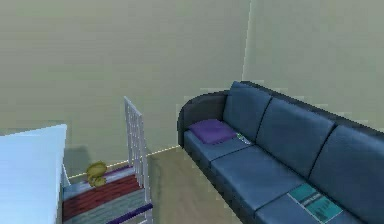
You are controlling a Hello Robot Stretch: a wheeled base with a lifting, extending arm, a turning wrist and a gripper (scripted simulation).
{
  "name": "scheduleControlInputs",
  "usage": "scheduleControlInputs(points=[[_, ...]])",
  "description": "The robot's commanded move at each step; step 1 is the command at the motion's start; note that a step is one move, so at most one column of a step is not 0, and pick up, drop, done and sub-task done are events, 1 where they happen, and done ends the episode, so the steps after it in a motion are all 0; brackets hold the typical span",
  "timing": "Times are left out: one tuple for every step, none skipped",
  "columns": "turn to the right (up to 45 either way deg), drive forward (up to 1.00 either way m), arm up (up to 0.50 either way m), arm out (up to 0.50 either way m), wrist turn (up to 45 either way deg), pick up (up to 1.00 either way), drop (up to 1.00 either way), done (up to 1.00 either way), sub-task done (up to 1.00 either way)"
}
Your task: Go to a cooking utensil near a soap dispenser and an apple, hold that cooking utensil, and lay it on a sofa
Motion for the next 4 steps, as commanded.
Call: scheduleControlInputs(points=[[-3.0,0.0,0.0,0.0,0.0,0.0,0.0,0.0,0.0],[0.0,0.35,0.0,0.0,0.0,0.0,0.0,0.0,0.0],[15.0,0.0,0.0,0.0,0.0,0.0,0.0,0.0,0.0],[-15.0,0.0,0.0,0.0,0.0,0.0,0.0,0.0,0.0]])
